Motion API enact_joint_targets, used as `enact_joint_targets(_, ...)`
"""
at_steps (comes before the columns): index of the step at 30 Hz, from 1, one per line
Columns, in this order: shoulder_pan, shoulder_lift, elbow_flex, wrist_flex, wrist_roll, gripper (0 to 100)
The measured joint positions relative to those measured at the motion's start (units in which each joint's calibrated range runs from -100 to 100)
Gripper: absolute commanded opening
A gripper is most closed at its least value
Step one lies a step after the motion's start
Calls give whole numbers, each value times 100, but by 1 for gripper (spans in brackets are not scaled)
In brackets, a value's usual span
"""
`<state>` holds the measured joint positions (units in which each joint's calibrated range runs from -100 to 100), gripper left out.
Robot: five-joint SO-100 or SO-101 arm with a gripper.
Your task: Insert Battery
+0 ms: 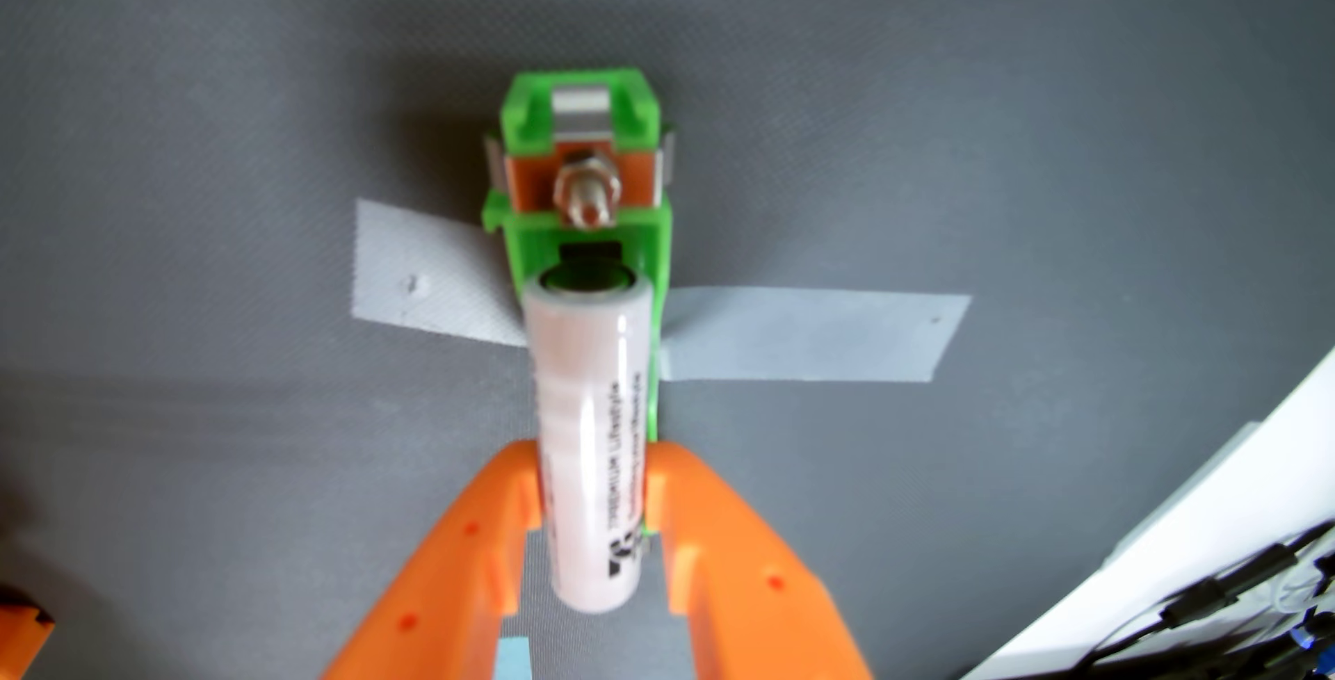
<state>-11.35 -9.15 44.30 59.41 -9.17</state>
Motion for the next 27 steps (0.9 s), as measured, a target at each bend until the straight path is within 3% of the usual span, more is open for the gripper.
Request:
enact_joint_targets(6,0,0,0,67,-15,20)
enact_joint_targets(19,-74,-624,0,653,-5,19)
enact_joint_targets(24,-57,-1090,0,703,184,1)
enact_joint_targets(27,-8,-1123,9,669,363,2)
